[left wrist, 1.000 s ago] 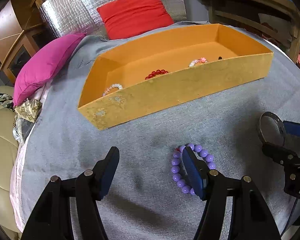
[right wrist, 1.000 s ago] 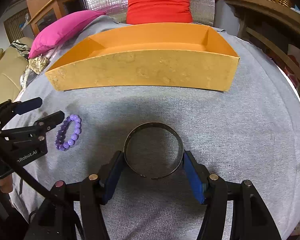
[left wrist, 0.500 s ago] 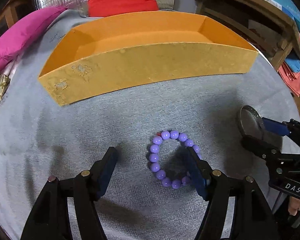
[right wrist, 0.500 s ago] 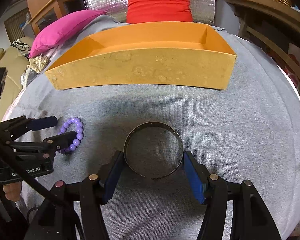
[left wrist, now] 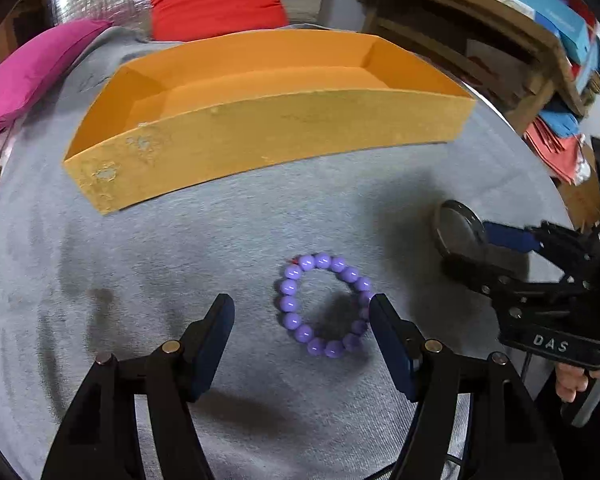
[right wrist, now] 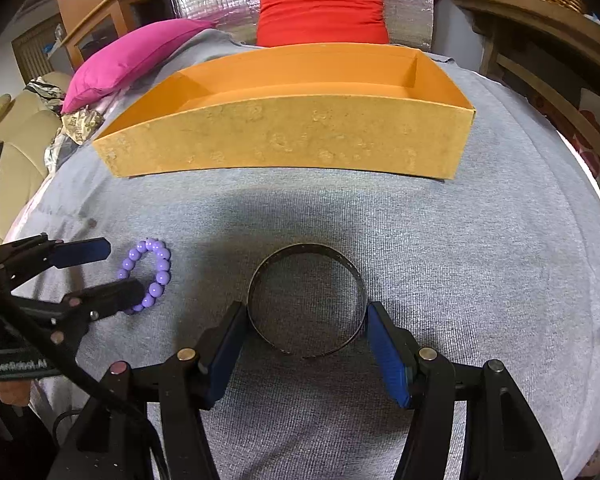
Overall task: Organize jewelry
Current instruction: 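Grasp the purple bead bracelet with the left tool while the right tool holds the silver bangle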
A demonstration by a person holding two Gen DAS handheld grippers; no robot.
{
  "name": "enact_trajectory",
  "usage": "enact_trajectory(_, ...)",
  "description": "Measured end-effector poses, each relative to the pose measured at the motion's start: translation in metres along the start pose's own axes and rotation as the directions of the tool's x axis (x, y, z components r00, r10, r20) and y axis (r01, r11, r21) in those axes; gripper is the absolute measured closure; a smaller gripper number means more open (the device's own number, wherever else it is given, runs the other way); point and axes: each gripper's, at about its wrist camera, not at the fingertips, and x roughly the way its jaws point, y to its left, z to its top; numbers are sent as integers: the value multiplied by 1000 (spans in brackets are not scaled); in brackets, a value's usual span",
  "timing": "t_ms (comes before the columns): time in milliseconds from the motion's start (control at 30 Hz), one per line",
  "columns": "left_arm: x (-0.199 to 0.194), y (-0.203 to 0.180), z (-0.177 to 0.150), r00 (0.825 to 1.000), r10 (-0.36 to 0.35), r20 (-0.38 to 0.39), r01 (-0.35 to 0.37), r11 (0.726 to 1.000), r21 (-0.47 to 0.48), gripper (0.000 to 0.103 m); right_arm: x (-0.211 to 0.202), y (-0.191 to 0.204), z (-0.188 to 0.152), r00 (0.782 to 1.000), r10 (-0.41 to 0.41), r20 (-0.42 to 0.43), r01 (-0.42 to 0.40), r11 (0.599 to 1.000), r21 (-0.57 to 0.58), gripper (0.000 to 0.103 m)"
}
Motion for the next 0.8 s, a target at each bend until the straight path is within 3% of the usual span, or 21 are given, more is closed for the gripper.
enact_trajectory(267, 7, -8, -5, 999, 5, -33, -5, 1000, 10, 32, 0, -2, -1, 1000, 8, 3, -8, 1000, -9, 38)
enact_trajectory(533, 9, -12, -4, 1000, 5, -11, -5, 1000, -3, 32, -1, -2, -2, 1000, 11, 5, -11, 1000, -13, 38)
enact_trajectory(600, 9, -10, -4, 1000, 5, -2, -5, 1000, -4, 36, -1, -2, -2, 1000, 11, 5, -11, 1000, -13, 38)
enact_trajectory(733, 10, -7, -2, 1000, 8, 16, -8, 1000, -9, 59, 0, -2, -2, 1000, 11, 5, -11, 1000, -12, 38)
enact_trajectory(800, 9, -4, -1, 1000, 7, 20, -6, 1000, -19, 64, 0, -1, -2, 1000, 10, 5, -10, 1000, -12, 38)
